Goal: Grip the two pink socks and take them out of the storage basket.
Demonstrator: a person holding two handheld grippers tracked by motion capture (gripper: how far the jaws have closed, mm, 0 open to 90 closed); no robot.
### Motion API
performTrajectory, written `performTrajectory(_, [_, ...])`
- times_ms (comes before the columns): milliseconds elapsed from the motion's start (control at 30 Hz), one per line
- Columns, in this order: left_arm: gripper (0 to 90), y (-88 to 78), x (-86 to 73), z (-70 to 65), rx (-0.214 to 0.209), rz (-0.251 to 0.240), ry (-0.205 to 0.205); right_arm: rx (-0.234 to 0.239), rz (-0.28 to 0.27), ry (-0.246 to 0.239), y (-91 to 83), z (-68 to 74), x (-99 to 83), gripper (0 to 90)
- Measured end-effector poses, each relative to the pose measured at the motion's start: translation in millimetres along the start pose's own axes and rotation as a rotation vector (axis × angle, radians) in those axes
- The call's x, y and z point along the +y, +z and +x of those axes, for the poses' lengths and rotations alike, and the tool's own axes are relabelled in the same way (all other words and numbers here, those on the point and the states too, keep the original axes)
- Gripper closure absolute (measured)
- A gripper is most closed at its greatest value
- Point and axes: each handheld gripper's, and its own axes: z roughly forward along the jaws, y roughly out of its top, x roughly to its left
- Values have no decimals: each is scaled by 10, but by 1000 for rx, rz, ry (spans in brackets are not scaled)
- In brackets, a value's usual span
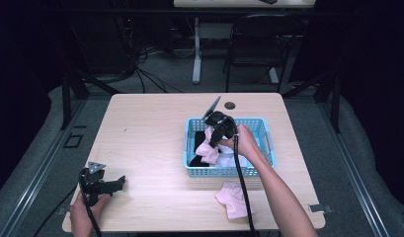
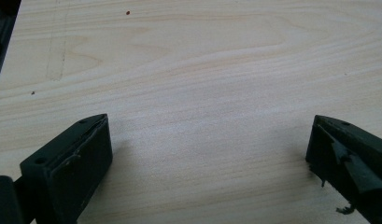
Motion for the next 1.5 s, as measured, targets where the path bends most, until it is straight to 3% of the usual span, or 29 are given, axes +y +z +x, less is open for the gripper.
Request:
performTrajectory(333, [5, 1, -1, 0, 0, -1, 0, -24, -25, 24, -279, -39, -104, 795])
performTrajectory(867, [5, 1, -1, 0, 0, -1, 0, -42, -42, 44, -457, -108, -276, 796])
performTrajectory(1133, [5, 0, -1, 0, 0, -1, -1, -53, -74, 53, -686, -116, -376, 796])
performTrajectory(1333, [5, 0, 0, 0, 1, 0, 0, -55, -91, 36, -873, -45, -441, 796])
performTrajectory(1500, [5, 1, -1, 0, 0, -1, 0, -51, -127, 7, -1033, 125, -505, 794])
